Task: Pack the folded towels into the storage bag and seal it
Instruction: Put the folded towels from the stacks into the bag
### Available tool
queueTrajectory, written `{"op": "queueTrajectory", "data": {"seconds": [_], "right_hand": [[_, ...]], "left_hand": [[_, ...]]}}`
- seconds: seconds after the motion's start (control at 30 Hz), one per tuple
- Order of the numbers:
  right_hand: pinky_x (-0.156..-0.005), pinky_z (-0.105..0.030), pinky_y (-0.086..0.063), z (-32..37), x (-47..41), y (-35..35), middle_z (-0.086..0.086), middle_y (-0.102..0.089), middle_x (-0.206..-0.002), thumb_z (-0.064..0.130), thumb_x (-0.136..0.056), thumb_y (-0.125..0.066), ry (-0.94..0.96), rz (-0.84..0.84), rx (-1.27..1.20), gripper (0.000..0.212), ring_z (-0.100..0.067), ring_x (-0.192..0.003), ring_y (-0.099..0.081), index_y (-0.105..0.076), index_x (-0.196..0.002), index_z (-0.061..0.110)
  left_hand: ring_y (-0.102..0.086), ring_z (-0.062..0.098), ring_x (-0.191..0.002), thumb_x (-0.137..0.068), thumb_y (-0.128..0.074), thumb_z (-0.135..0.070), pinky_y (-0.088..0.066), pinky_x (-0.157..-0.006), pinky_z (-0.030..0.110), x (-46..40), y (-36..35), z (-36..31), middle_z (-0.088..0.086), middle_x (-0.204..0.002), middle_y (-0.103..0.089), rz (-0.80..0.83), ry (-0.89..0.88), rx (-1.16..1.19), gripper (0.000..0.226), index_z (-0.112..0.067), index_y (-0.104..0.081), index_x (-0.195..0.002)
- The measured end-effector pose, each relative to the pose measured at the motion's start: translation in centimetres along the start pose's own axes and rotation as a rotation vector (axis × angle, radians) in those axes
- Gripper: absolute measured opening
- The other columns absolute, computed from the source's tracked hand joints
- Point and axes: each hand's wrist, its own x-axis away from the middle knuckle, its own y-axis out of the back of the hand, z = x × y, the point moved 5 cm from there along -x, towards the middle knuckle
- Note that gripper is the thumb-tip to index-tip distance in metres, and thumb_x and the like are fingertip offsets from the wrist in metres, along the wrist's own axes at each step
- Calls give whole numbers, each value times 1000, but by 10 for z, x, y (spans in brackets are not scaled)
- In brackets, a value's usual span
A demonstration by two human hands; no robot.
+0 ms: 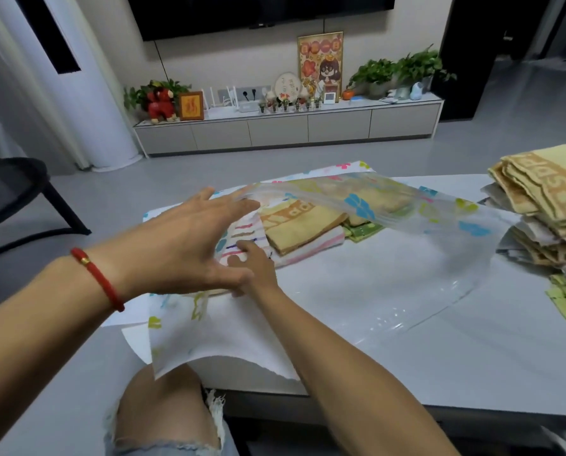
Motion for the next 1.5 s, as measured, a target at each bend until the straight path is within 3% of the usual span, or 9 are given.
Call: {"op": "queueTrajectory", "data": {"seconds": [0.17,0.3,0.5,0.63,0.83,0.93,1.03,1.23,1.5], "right_hand": [[-84,-39,-43,-44,9,69,-10,-56,-130,25,-94,-52,-34,-362,402,33,-32,-120,-54,-55,-126,20],[-118,-58,-18,-53,-15,94,-6,-37,-153,25,-97,-46,-105,-145,669,56,-24,-144,-35,-34,-152,32],[-122,-58,-9,-58,7,133,-2,-42,-157,24,-98,-45,20,-25,749,53,-22,-145,-37,-42,-150,32],[-106,-43,-43,-74,72,206,-6,-61,-134,23,-97,-54,141,-31,785,37,-25,-123,-58,-65,-132,25],[-76,-36,-55,-92,159,348,12,-71,-89,21,-91,-61,92,-272,764,18,-13,-79,-67,-77,-97,24],[-67,-35,-53,-103,183,417,1,-76,-82,18,-87,-61,41,-621,760,16,-24,-78,-68,-77,-86,19],[-80,-40,-49,-126,199,478,-12,-75,-109,17,-90,-58,-124,-885,844,26,-35,-103,-65,-78,-106,18],[-110,-55,-31,-193,208,540,-26,-42,-147,32,-105,-31,-742,-672,769,46,-46,-133,-39,-39,-149,26],[-65,-37,-50,-166,218,560,-8,-62,-97,22,-85,-72,-519,-709,651,59,-32,-88,-63,-44,-134,39]], "left_hand": [[-5,30,-151,-69,-52,-70,-21,-118,56,-17,-3,-20,-2,-164,-9,-206,-12,16,87,-37,-33,-147],[-3,32,-151,-76,-60,-59,-23,-115,61,-35,-4,-32,1,-165,-8,-253,-24,-18,76,-35,-39,-145],[-6,34,-150,-79,-65,-55,-27,-111,65,-61,-4,-48,2,-164,-13,-270,-54,-98,70,-33,-44,-143],[-7,37,-149,-80,-64,-58,-26,-109,70,-81,-17,-77,2,-164,-15,-271,-109,-196,67,-33,-47,-140],[-10,42,-146,-78,-63,-58,-26,-105,72,-116,-37,-125,5,-162,-19,-245,-190,-299,53,-31,-60,-124],[-11,41,-144,-77,-61,-59,-27,-105,71,-132,-51,-150,5,-161,-19,-227,-213,-364,54,-34,-60,-124],[-11,41,-143,-75,-59,-62,-29,-104,69,-144,-65,-170,3,-159,-22,-195,-231,-451,59,-36,-60,-127],[-8,47,-143,-73,-60,-65,-28,-103,70,-160,-81,-187,4,-160,-15,-103,-210,-526,69,-45,-48,-137],[-32,40,-130,-76,-62,-58,-27,-101,70,-170,-66,-185,-4,-138,-53,-93,-139,-537,59,-39,-55,-131]]}}
